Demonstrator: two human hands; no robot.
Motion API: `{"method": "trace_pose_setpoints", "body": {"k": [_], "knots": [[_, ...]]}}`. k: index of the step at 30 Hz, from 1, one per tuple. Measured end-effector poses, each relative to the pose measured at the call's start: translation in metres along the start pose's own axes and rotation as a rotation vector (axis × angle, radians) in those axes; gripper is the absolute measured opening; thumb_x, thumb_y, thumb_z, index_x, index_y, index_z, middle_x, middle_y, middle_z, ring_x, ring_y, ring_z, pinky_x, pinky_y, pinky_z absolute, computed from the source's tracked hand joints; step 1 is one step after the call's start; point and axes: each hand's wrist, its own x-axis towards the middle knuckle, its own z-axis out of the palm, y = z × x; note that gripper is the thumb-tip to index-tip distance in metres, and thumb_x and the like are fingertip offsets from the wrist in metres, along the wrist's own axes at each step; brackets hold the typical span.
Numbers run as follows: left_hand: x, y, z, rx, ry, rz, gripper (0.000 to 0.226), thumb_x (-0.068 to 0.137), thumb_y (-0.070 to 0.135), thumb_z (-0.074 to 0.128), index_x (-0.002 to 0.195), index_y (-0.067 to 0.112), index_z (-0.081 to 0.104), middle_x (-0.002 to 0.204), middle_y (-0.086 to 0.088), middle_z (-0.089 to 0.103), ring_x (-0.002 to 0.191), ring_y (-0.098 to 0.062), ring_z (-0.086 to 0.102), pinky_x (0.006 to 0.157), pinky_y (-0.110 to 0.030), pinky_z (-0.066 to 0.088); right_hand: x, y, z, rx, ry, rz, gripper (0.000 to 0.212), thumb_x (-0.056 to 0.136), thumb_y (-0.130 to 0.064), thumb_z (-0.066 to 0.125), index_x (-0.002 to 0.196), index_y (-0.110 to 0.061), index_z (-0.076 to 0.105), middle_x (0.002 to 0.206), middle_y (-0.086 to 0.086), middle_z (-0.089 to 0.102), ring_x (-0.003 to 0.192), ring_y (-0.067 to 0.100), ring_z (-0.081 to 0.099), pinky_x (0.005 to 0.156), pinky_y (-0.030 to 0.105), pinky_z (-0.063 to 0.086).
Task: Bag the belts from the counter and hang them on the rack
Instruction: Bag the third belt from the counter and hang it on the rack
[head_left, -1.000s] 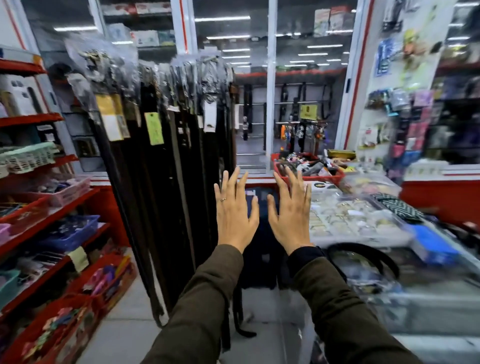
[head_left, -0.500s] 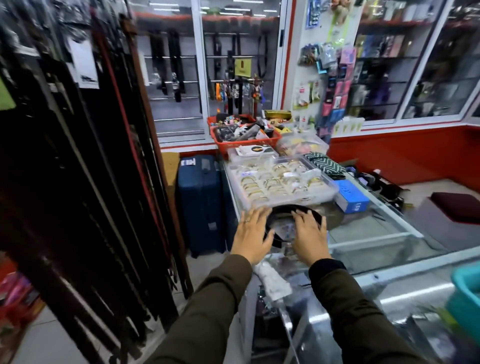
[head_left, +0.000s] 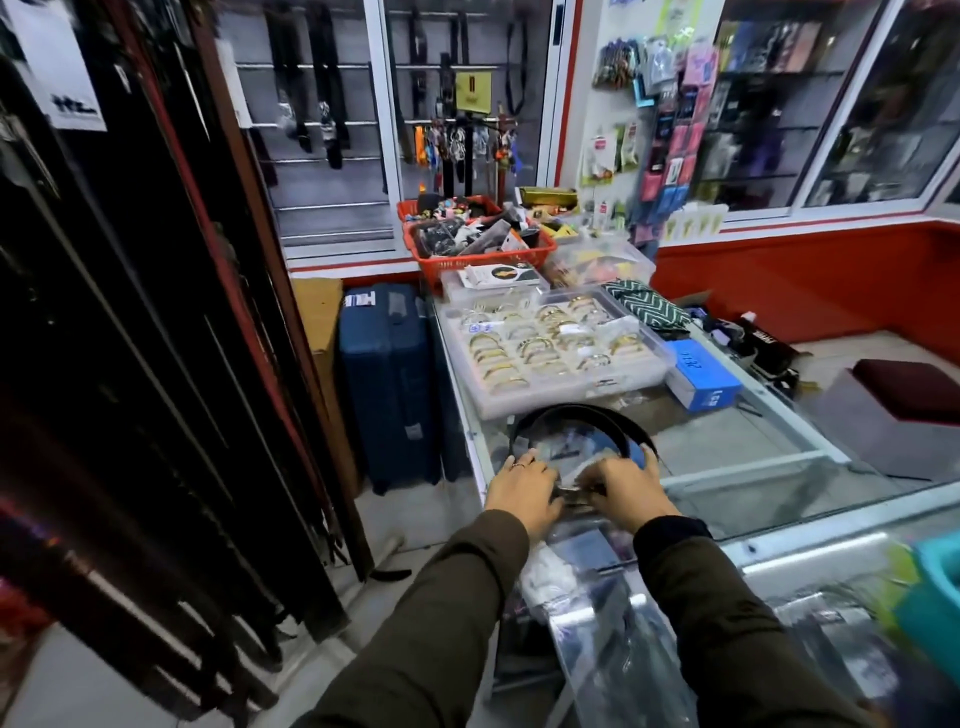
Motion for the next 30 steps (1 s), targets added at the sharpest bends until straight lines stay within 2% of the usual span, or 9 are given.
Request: {"method": "trace_pose_setpoints", "body": {"k": [4, 6, 12, 18, 21, 24, 27, 29, 30], "knots": [[-0.016, -0.013, -0.009, -0.086, 0.085, -0.040, 0.031, 0.095, 0.029, 0.053, 0.117, 0.009, 0.062, 0.125, -0.013, 0.063, 0.127, -0.033, 0.054, 0.105, -0.039, 0.042, -0.005, -0.015, -0.006, 0.140, -0.047, -0.079, 0.026, 0.090, -0.022, 0.070, 0.115, -0.024, 0.077, 0.119, 0.002, 0.077, 0.115, 0.024, 0.068, 0.103, 0.037, 0.050], [-0.026, -0.022, -0.017, -0.138, 0.103, -0.063, 0.029, 0.092, 0.031, 0.054, 0.111, 0.011, 0.062, 0.116, -0.012, 0.064, 0.111, -0.034, 0.061, 0.092, -0.037, 0.047, -0.009, -0.028, -0.011, 0.224, -0.074, -0.091, 0.023, 0.090, -0.020, 0.071, 0.112, -0.018, 0.078, 0.115, 0.006, 0.078, 0.108, 0.025, 0.071, 0.093, 0.039, 0.057], [-0.065, -0.055, -0.047, -0.360, 0.234, -0.057, 0.023, 0.084, 0.026, 0.063, 0.105, 0.016, 0.062, 0.104, -0.006, 0.059, 0.101, -0.028, 0.056, 0.086, -0.041, 0.051, -0.026, -0.072, -0.039, 0.365, -0.049, -0.205, 0.017, 0.083, -0.036, 0.075, 0.072, -0.023, 0.076, 0.069, 0.000, 0.077, 0.063, 0.012, 0.069, 0.067, 0.034, 0.055], [-0.104, -0.075, -0.074, -0.670, 0.607, -0.119, 0.042, 0.088, 0.016, 0.068, 0.129, 0.017, 0.059, 0.131, -0.005, 0.051, 0.120, -0.020, 0.053, 0.105, -0.033, 0.045, -0.042, -0.121, -0.073, 0.577, -0.006, -0.339, 0.027, 0.083, -0.010, 0.076, 0.065, -0.028, 0.067, 0.069, -0.003, 0.071, 0.071, 0.006, 0.063, 0.075, 0.035, 0.054], [-0.123, -0.077, -0.085, -0.880, 0.801, -0.333, 0.052, 0.084, 0.025, 0.080, 0.130, 0.017, 0.057, 0.129, -0.003, 0.051, 0.102, -0.015, 0.062, 0.088, -0.030, 0.054, -0.047, -0.144, -0.086, 0.733, -0.007, -0.336, 0.017, 0.085, -0.008, 0.076, 0.074, -0.021, 0.076, 0.078, 0.008, 0.079, 0.075, 0.010, 0.067, 0.075, 0.033, 0.053], [-0.142, -0.080, -0.102, -1.189, 0.857, -0.542, 0.043, 0.078, 0.030, 0.086, 0.110, 0.016, 0.062, 0.108, -0.010, 0.068, 0.072, -0.011, 0.067, 0.064, -0.026, 0.059, -0.055, -0.172, -0.096, 0.873, 0.025, -0.327, 0.006, 0.086, -0.004, 0.074, 0.084, -0.009, 0.077, 0.091, 0.022, 0.079, 0.083, 0.022, 0.070, 0.072, 0.030, 0.052], [-0.161, -0.083, -0.124, -1.495, 0.773, -0.529, 0.022, 0.082, 0.024, 0.084, 0.096, 0.014, 0.070, 0.094, -0.011, 0.074, 0.067, -0.009, 0.070, 0.059, -0.022, 0.059, -0.064, -0.198, -0.104, 1.023, 0.063, -0.337, 0.008, 0.087, -0.004, 0.076, 0.093, 0.001, 0.075, 0.095, 0.021, 0.076, 0.089, 0.024, 0.070, 0.079, 0.033, 0.054], [-0.176, -0.087, -0.138, -1.568, 0.775, -0.480, 0.017, 0.084, 0.020, 0.082, 0.096, 0.011, 0.074, 0.090, -0.006, 0.076, 0.065, -0.003, 0.073, 0.059, -0.018, 0.058, -0.068, -0.214, -0.109, 1.082, 0.070, -0.361, 0.002, 0.088, -0.006, 0.076, 0.089, -0.007, 0.075, 0.089, 0.011, 0.076, 0.079, 0.012, 0.069, 0.070, 0.023, 0.052], [-0.183, -0.090, -0.144, -1.569, 0.781, -0.464, 0.020, 0.085, 0.019, 0.081, 0.100, 0.008, 0.075, 0.092, -0.007, 0.076, 0.066, -0.003, 0.073, 0.060, -0.017, 0.059, -0.070, -0.221, -0.111, 1.098, 0.065, -0.377, 0.010, 0.088, -0.006, 0.075, 0.082, -0.015, 0.077, 0.082, 0.004, 0.077, 0.072, 0.004, 0.069, 0.063, 0.018, 0.049]]}}
